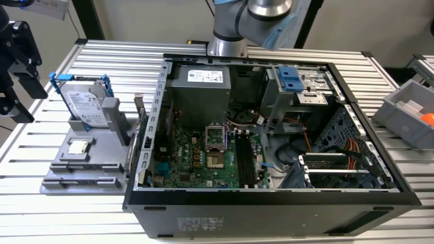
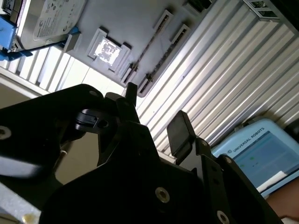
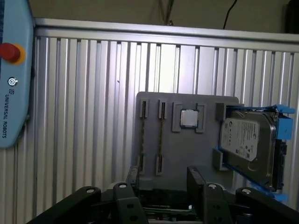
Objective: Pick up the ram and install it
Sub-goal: 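Pick up the ram and move it above insertion slot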
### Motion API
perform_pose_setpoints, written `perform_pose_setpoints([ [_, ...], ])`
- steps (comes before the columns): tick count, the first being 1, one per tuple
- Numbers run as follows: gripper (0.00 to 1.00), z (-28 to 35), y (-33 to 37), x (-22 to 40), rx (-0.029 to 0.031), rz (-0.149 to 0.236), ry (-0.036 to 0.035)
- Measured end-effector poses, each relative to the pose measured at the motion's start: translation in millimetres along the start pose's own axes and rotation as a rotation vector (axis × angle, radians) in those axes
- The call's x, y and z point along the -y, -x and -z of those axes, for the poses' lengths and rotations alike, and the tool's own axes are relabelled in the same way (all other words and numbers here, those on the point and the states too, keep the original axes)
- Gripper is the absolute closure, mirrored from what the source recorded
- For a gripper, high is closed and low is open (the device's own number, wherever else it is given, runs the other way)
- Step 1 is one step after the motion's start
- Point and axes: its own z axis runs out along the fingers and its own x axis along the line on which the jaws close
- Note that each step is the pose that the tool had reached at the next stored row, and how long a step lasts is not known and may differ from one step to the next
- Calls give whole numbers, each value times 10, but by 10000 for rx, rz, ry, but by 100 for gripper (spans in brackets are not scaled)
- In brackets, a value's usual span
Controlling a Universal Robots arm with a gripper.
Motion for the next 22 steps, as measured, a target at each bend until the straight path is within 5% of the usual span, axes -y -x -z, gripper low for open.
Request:
perform_pose_setpoints([
  [22, 0, -69, 0, 1, 5, -255, -7],
])
